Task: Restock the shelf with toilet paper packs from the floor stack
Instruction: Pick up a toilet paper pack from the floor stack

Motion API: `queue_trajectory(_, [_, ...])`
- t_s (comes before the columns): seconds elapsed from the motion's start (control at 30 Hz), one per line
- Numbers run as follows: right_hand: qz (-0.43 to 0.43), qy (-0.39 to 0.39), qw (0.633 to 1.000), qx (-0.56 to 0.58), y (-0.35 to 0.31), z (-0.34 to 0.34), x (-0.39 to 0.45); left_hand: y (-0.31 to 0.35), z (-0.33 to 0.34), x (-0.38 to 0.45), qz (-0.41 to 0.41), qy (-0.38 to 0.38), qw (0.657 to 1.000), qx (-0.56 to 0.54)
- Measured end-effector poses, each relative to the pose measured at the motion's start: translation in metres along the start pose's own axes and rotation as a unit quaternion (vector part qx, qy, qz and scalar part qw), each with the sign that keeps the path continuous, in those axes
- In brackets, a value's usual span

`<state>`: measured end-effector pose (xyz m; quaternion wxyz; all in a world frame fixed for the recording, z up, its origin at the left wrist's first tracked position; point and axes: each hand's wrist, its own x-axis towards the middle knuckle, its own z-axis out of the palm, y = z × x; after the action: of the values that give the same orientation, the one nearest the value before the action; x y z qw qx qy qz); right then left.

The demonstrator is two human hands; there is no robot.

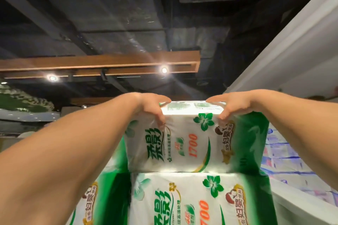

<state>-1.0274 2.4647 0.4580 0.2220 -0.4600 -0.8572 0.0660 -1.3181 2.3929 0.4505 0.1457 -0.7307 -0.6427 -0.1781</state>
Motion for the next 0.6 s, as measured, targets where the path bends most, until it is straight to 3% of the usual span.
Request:
queue_trajectory(0.1, [0.013, -0.026, 0.999, 0.037, 0.002, 0.002, 0.016, -0.007, 0.022, 0.017, 0.005, 0.003, 1.000, 0.022])
queue_trajectory(0.17, [0.022, -0.019, 0.999, -0.013, 0.001, 0.003, 0.022, -0.009, 0.032, 0.029, 0.024, 0.020, 0.997, 0.070])
queue_trajectory(0.33, [0.045, 0.091, 0.965, -0.242, -0.013, 0.020, 0.007, 0.000, 0.030, 0.032, 0.034, 0.054, 0.994, 0.088])
queue_trajectory(0.6, [0.071, 0.229, 0.923, -0.300, 0.018, 0.053, 0.014, -0.013, 0.048, 0.064, 0.028, 0.083, 0.993, 0.078])
